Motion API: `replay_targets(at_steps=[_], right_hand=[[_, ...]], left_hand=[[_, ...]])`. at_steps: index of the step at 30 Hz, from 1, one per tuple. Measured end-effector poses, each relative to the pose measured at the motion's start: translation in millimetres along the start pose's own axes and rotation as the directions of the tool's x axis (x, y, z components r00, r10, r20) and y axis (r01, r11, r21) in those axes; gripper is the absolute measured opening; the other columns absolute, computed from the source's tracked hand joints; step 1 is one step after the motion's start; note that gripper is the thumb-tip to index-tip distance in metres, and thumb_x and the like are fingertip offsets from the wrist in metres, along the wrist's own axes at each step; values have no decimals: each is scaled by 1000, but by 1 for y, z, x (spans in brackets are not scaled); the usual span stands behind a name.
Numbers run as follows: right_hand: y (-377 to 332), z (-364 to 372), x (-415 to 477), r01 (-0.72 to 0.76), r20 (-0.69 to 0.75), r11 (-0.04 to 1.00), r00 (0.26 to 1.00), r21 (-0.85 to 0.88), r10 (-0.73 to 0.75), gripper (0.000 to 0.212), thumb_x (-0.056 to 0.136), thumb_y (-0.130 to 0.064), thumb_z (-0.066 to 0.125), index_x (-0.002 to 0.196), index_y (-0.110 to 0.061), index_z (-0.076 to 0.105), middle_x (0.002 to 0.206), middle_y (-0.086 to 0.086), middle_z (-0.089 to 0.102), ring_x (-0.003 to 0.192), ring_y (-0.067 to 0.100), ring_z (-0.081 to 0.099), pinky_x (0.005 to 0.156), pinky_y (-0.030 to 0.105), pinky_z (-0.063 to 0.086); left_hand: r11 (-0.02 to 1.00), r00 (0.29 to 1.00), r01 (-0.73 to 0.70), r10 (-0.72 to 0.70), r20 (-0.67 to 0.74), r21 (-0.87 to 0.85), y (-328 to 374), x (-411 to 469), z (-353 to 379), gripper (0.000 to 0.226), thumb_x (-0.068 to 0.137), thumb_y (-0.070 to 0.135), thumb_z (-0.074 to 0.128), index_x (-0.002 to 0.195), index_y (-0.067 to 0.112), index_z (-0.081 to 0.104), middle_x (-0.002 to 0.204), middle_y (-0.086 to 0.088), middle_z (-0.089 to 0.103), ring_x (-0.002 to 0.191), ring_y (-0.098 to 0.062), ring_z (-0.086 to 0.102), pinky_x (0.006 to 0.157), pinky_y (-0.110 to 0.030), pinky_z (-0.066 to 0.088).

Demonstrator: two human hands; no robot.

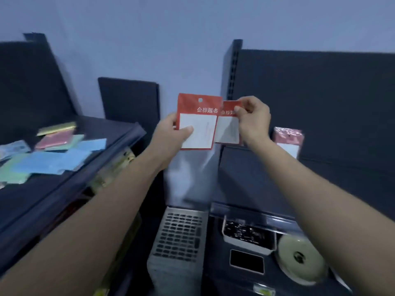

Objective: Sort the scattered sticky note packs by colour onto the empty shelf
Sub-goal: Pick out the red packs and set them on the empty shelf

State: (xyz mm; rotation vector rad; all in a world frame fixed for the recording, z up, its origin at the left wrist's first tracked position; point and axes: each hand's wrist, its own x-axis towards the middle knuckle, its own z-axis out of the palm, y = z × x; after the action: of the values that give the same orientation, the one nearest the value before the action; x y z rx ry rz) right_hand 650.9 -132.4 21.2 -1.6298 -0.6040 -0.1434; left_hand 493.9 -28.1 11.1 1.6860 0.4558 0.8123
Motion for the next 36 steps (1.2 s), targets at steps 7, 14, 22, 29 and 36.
replay_targets(at_steps=[7,14,22,29,36], right_hand=[[85,-147,52,-167,-118,981,981,-96,155,23,90,-2,57,78,-22,60,83,-5,64,84,15,62,82,31,54],[166,-194,94,-266,13,956,963,-126,270,22,90,3,56,78,-15,59,81,-2,63,78,14,59,71,27,52],[236,-183,117,-332,76,935,936,-125,343,30,90,3,56,70,-20,56,77,-3,62,65,10,57,60,23,52],[254,-179,140,-286,30,948,956,-141,293,34,87,3,59,65,-23,55,72,-6,57,74,11,53,77,30,51],[266,-189,143,-244,107,958,959,-150,261,31,88,3,57,70,-22,58,71,-5,57,72,12,55,79,38,53]], left_hand=[[991,969,124,-109,223,-55,-13,25,154,31,89,-5,54,115,12,56,101,-1,65,89,-16,65,73,-30,55],[976,951,214,-214,225,24,-44,45,241,26,86,-2,60,106,15,60,102,0,67,94,-17,65,79,-31,54],[941,930,336,-339,143,47,-89,58,266,26,86,-3,62,106,14,62,107,-3,67,95,-19,64,76,-30,55],[932,913,358,-363,184,64,-108,75,283,32,88,-7,56,113,13,62,99,2,66,89,-11,63,60,-14,52],[931,908,316,-352,229,181,-124,86,315,30,85,-8,58,111,8,64,94,0,65,78,-8,61,60,-13,49]])
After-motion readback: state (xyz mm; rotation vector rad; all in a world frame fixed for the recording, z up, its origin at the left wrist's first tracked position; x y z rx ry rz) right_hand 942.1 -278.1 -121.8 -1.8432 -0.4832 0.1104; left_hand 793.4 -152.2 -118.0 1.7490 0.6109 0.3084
